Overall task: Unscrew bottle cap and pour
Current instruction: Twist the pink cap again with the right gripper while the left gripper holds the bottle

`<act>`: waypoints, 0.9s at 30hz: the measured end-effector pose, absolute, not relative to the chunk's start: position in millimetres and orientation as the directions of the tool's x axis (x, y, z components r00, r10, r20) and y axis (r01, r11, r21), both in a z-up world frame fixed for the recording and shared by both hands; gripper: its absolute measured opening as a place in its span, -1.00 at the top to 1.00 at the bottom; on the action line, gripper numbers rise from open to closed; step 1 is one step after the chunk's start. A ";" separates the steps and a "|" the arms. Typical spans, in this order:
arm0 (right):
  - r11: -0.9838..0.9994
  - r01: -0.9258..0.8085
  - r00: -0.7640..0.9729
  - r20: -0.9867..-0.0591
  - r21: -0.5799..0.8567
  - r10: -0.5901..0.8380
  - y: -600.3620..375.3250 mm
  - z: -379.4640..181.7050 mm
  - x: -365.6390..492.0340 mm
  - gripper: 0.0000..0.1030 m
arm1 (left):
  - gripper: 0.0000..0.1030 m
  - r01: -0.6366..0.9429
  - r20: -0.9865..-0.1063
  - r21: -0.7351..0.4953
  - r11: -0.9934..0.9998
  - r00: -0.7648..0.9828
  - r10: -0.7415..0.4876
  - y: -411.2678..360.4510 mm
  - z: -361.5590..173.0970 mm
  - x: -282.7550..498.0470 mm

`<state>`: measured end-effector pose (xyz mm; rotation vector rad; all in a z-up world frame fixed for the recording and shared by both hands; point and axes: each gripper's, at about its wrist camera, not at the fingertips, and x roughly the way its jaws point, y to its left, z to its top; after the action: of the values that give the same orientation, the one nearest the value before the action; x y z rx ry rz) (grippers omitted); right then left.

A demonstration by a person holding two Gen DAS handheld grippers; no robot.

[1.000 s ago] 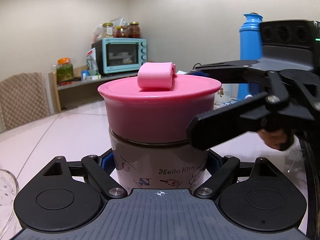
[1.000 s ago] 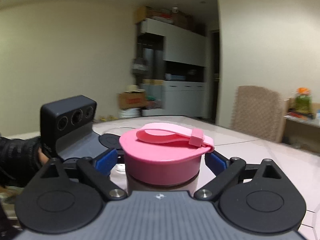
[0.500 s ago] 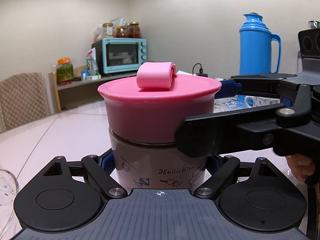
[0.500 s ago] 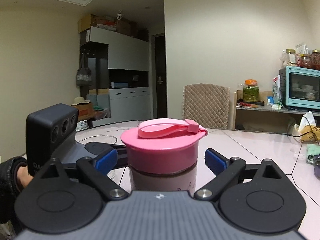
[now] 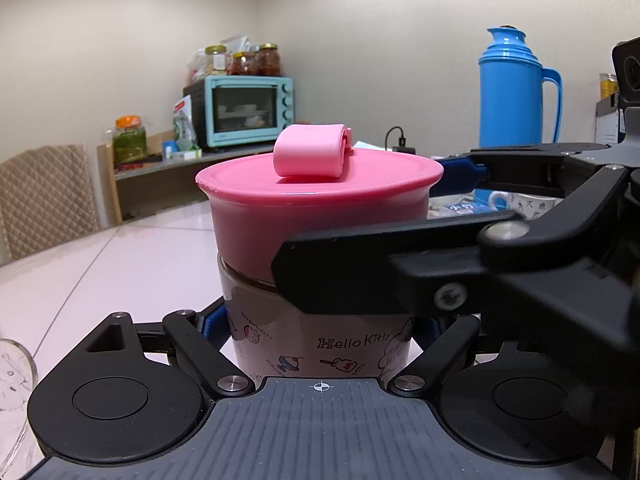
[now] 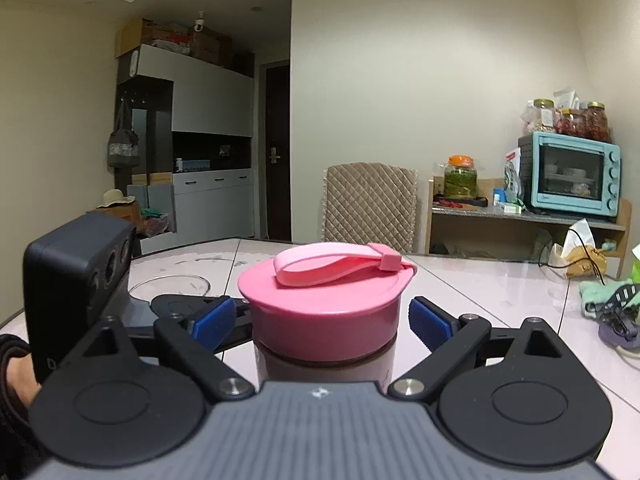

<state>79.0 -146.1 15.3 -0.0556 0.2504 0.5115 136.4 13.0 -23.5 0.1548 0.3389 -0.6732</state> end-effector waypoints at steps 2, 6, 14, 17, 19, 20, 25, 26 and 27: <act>0.876 -0.483 0.846 -0.251 0.016 0.471 -145.2 14.9 79.5 -0.83 | -0.75 0.634 -0.356 0.031 0.773 0.730 -0.584 13.4 -23.5 136.5; 0.880 -0.475 0.848 -0.258 0.015 0.462 -142.0 14.4 79.7 -0.80 | -0.75 0.634 -0.356 0.032 0.773 0.730 -0.584 13.2 -23.7 136.4; 0.882 -0.471 0.848 -0.262 0.026 0.461 -142.3 13.0 80.9 -0.64 | -0.75 0.634 -0.355 0.031 0.773 0.730 -0.584 13.6 -23.8 136.5; 0.872 -0.489 0.839 -0.257 0.030 0.480 -145.2 12.2 82.7 -0.64 | -0.75 0.634 -0.355 0.031 0.773 0.730 -0.584 13.3 -23.9 136.4; 0.858 -0.512 0.826 -0.252 0.035 0.504 -149.2 11.6 85.1 -0.64 | -0.75 0.634 -0.356 0.032 0.773 0.730 -0.584 13.1 -24.0 136.3; 0.848 -0.529 0.817 -0.250 0.034 0.519 -151.7 11.6 86.6 -0.63 | -0.75 0.634 -0.356 0.032 0.773 0.730 -0.584 12.9 -24.1 136.2; 0.763 -0.646 0.733 -0.259 0.023 0.628 -169.9 14.3 101.3 -0.63 | -0.75 0.633 -0.356 0.032 0.773 0.730 -0.583 12.6 -24.2 136.3; 0.737 -0.675 0.707 -0.263 0.023 0.656 -174.9 14.9 105.7 -0.63 | -0.75 0.633 -0.356 0.032 0.773 0.730 -0.583 12.6 -24.3 136.3; 0.708 -0.706 0.677 -0.265 0.028 0.686 -180.3 15.1 110.6 -0.63 | -0.75 0.633 -0.356 0.032 0.773 0.730 -0.583 12.9 -24.3 136.5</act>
<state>110.5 -180.3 15.1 -0.0790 0.2650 0.7833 136.5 12.9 -24.3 0.1550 0.3385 -0.6727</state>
